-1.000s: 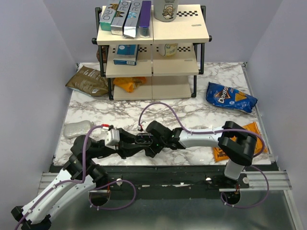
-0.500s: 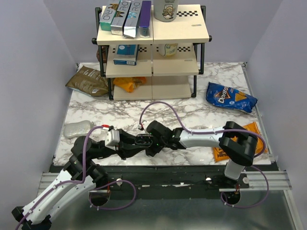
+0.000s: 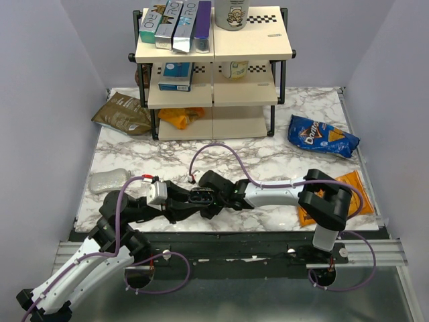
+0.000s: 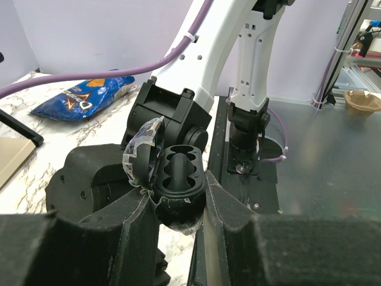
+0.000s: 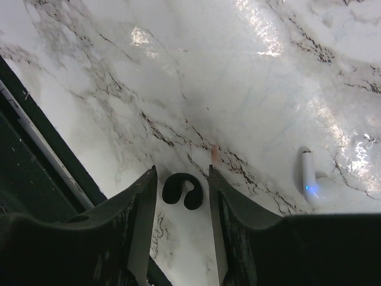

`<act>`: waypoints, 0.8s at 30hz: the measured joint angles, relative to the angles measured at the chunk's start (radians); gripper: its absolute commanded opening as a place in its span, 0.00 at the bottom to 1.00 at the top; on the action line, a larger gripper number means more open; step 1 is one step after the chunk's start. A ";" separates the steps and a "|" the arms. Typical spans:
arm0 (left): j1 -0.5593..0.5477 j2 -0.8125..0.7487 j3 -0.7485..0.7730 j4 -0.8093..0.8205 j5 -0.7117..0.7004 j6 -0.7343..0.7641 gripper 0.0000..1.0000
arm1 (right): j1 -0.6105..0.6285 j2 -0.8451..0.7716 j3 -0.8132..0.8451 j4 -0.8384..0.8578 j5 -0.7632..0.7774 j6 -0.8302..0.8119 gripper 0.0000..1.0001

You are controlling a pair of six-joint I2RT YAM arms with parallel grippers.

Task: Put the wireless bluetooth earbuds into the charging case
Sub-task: Pick up the earbud from the center of the board.

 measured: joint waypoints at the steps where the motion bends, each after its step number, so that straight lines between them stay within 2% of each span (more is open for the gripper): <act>1: 0.000 0.000 0.000 0.000 0.000 0.000 0.00 | 0.000 0.002 0.000 0.000 0.003 0.003 0.42; 6: 0.000 0.000 0.000 -0.001 0.000 0.000 0.00 | 0.001 0.002 0.000 -0.001 0.018 0.025 0.32; 13: 0.000 0.000 0.000 -0.002 0.000 0.000 0.00 | 0.003 0.002 -0.003 0.008 0.039 0.068 0.05; 16: 0.000 0.000 0.000 -0.002 0.000 0.000 0.00 | 0.003 0.002 -0.003 0.008 0.054 0.089 0.01; 19: 0.000 0.000 0.000 -0.002 0.000 0.000 0.00 | 0.003 0.002 -0.003 0.003 0.073 0.112 0.01; 20: 0.000 0.000 0.000 -0.002 0.000 0.000 0.00 | 0.004 0.002 -0.003 0.003 0.078 0.122 0.06; 21: 0.000 0.000 0.000 -0.002 0.000 0.000 0.00 | 0.005 0.002 -0.003 0.001 0.085 0.134 0.12; 22: 0.000 0.000 0.000 -0.002 0.000 0.000 0.00 | 0.006 0.002 -0.004 -0.002 0.095 0.138 0.26; 24: 0.000 0.000 0.000 -0.002 0.000 0.000 0.00 | 0.006 0.001 -0.006 -0.004 0.108 0.150 0.38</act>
